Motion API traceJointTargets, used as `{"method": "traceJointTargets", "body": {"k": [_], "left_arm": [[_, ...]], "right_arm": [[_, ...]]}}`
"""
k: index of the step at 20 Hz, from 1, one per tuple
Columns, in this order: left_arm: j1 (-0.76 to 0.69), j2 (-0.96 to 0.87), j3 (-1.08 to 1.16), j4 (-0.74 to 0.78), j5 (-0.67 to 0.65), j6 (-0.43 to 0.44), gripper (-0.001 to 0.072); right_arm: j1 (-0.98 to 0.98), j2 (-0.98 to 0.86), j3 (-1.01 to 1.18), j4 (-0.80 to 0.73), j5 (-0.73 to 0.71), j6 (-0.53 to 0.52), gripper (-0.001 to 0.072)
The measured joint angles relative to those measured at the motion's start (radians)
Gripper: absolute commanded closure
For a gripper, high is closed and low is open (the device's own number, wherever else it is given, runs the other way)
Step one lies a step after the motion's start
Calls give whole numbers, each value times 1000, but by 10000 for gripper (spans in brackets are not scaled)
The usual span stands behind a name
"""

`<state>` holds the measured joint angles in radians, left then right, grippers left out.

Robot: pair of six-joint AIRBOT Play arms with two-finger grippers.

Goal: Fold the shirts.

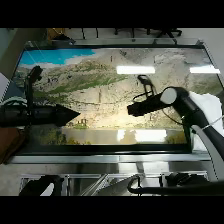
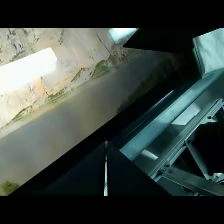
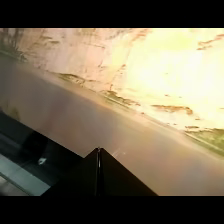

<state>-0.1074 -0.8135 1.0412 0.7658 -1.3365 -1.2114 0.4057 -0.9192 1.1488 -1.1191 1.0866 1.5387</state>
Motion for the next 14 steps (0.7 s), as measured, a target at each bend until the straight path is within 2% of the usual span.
{"method": "traceJointTargets", "body": {"k": [5,14], "left_arm": [[-13,64,-82,0,8,-4,687],[-16,31,-100,-1,6,-8,687]], "right_arm": [[128,-27,-23,-18,-62,-15,690],[156,-77,-30,-14,-66,-22,690]]}}
